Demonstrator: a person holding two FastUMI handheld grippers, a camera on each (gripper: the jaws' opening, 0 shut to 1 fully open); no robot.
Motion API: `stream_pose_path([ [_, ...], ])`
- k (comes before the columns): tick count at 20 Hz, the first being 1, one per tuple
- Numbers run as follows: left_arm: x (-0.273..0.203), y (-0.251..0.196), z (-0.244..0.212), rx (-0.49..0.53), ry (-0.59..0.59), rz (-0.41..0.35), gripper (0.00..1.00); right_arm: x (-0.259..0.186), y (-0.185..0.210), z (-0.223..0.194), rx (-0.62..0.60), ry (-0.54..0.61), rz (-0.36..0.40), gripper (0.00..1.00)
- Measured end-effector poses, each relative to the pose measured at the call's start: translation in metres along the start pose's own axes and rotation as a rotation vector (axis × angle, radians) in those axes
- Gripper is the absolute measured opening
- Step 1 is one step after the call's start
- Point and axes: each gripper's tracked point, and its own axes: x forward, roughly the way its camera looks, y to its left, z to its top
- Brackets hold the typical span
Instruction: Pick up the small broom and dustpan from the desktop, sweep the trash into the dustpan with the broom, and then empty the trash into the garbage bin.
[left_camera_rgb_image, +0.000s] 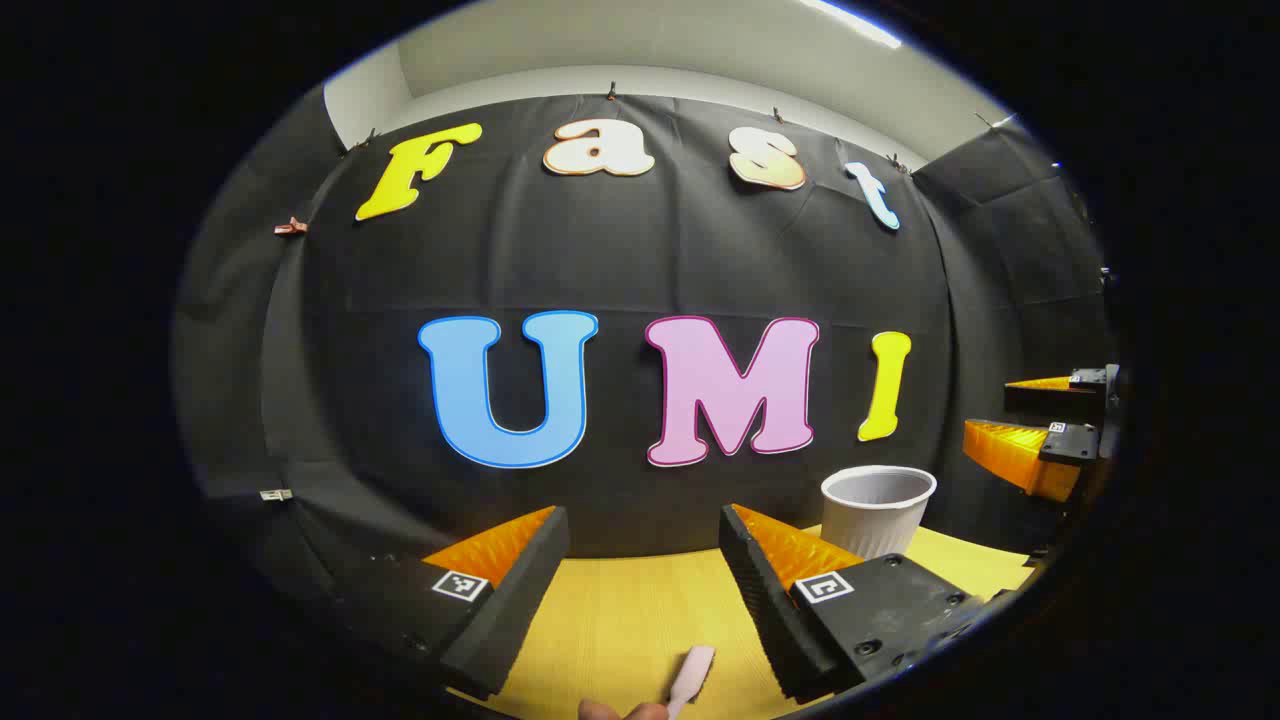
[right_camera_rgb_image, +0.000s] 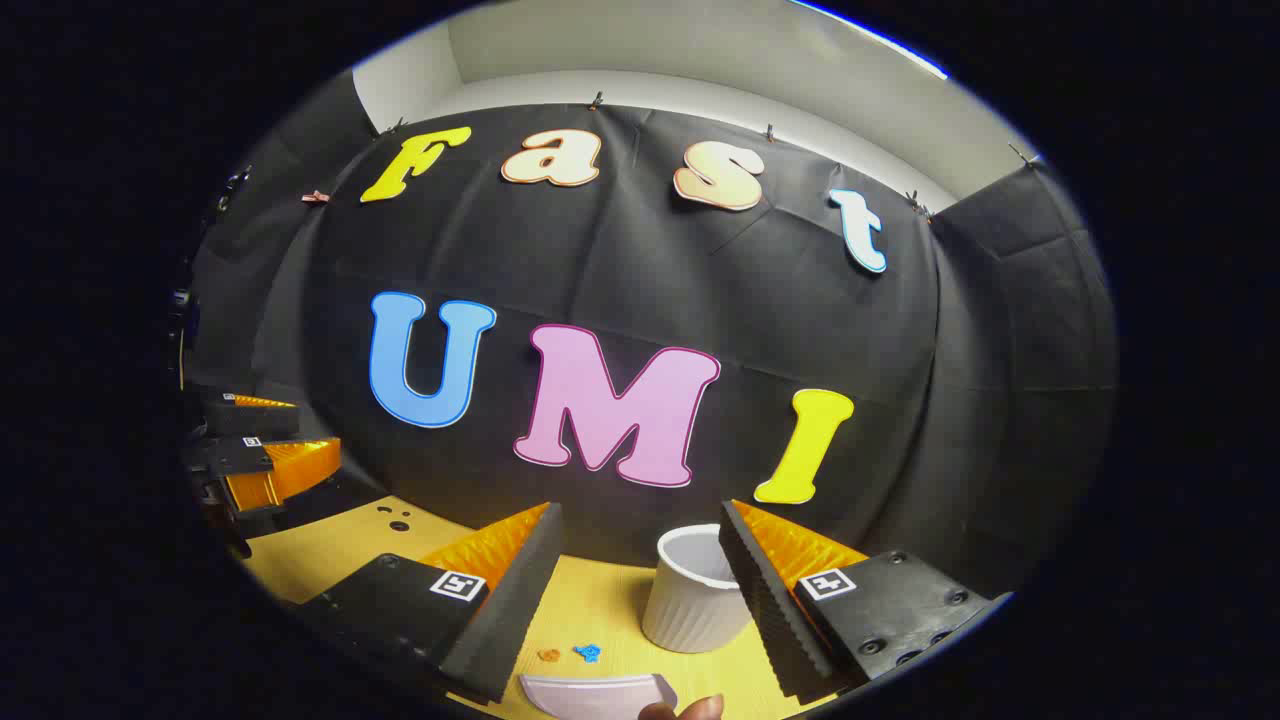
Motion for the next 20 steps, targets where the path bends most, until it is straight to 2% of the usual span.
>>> stream_pose_path([
  [7, 0.006, -0.005, -0.007, 0.025, 0.013, -0.004, 0.96, 0.007, -0.003, -0.010, 0.009, 0.024, 0.013, 0.97],
  [15, 0.021, -0.013, -0.018, 0.034, 0.048, 0.006, 0.95, 0.030, -0.011, -0.020, 0.006, 0.040, 0.067, 0.97],
  [18, 0.026, -0.012, -0.024, 0.031, 0.064, 0.036, 0.94, 0.032, -0.008, -0.036, 0.003, 0.086, 0.127, 0.98],
  [20, 0.028, -0.013, -0.026, 0.033, 0.068, 0.047, 0.94, 0.020, 0.002, -0.061, -0.003, 0.181, 0.210, 0.98],
])
